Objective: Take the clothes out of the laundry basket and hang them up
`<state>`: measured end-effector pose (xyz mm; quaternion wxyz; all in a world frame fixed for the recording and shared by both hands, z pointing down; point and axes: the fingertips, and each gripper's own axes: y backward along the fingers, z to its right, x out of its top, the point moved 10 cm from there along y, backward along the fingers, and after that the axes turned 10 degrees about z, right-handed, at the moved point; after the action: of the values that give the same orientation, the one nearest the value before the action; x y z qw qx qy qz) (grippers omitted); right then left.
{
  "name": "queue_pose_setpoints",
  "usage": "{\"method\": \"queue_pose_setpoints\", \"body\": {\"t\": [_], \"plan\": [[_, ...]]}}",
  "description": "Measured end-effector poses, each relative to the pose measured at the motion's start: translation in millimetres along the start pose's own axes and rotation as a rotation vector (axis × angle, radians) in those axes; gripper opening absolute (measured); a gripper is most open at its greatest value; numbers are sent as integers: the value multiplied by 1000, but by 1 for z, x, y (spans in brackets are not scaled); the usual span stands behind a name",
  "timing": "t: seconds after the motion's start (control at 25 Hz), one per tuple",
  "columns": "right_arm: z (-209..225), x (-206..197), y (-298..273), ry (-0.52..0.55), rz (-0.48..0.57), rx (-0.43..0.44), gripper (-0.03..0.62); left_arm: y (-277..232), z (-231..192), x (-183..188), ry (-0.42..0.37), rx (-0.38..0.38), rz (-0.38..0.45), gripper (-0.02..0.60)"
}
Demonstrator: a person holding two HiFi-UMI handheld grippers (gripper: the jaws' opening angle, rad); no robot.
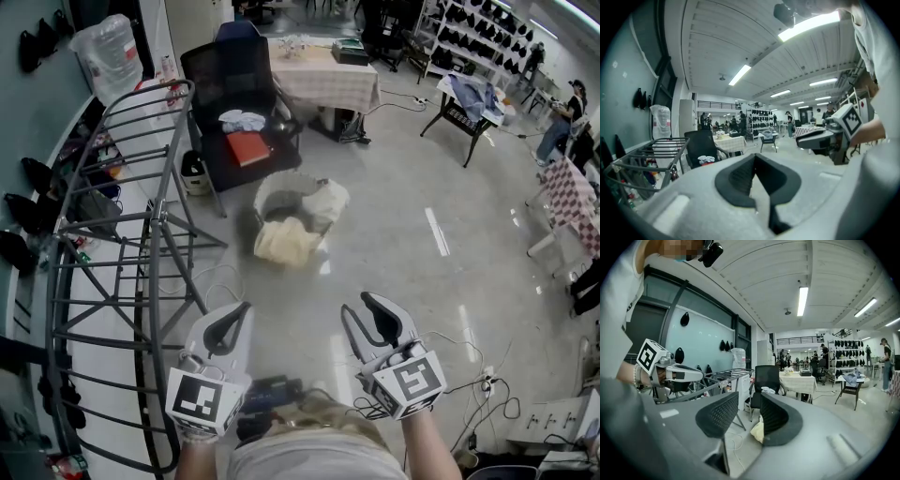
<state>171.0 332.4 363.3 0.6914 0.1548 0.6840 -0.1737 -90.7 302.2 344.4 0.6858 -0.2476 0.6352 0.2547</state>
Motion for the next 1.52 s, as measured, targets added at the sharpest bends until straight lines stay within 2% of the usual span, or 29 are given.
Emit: {"method": "queue_pose_setpoints", "body": {"t": [0.68,1.04,1.32,1.52], "plan": [[-26,-1,0,12,26,-85,132,22,-26,-5,-4,-35,23,-6],[-47,0,3,45,9,-112,132,37,-37,-8,25,-59,47,-6],[-35,-3,-16,37,15,-91,132,23,-50,-13,23,-37,69,-6],[-12,-5,-42,31,20,-55,132,7,-58,-17,13,-9,45,-7]]}}
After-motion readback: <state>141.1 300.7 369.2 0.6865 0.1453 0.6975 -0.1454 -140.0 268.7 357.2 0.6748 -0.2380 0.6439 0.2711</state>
